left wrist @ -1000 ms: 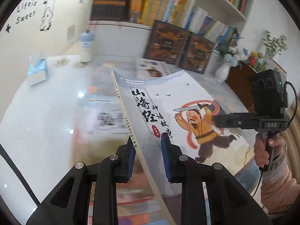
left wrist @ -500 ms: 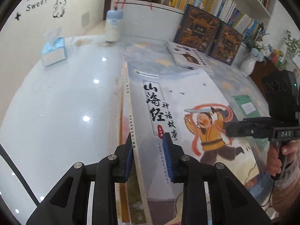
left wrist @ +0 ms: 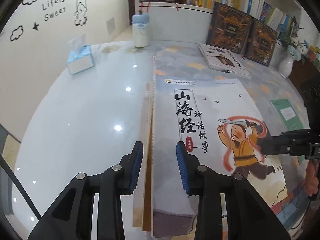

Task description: Organize books

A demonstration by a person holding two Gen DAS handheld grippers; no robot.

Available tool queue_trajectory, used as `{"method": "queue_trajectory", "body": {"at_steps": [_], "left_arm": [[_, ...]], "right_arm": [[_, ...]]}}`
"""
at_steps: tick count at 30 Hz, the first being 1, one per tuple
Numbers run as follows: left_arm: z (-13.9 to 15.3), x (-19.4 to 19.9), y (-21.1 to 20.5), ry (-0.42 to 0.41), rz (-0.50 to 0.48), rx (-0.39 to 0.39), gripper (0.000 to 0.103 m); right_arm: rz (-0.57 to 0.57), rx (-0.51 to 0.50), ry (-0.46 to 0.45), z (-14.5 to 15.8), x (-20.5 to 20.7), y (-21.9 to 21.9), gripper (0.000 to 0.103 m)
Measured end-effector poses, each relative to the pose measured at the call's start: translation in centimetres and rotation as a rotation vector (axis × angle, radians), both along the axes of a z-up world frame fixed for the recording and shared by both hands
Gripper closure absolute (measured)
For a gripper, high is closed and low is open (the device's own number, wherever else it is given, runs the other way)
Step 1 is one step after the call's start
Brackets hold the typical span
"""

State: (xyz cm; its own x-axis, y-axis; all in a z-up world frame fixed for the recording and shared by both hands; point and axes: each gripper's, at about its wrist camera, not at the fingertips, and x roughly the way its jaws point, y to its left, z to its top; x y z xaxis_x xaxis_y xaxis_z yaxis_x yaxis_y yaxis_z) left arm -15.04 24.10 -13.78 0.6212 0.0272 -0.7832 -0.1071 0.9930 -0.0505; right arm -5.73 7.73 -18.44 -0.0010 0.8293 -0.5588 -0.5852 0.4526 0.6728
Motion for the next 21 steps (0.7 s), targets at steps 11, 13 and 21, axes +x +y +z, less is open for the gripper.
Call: {"method": "queue_trajectory", "body": {"at_steps": [11, 13, 21], "left_arm": [[5.7, -1.0, -7.3, -0.148, -0.070, -0.060, 0.069], [5.8, -0.5, -10.5, -0.148, -0.130, -0.064, 0.069], [0.2, 3.2, -23.1, -0.029, -0.257, -0.279, 0.069]], "right_arm": [[-0.184, 0.023, -0.018, 1.3, 0.6, -12.4, 0.033], [-0.236, 0.009, -0.009, 0.8, 0.6, -16.7, 0.033], [-0.457, -0.116, 0.017, -2.7, 1.2, -34.1, 0.033]]}}
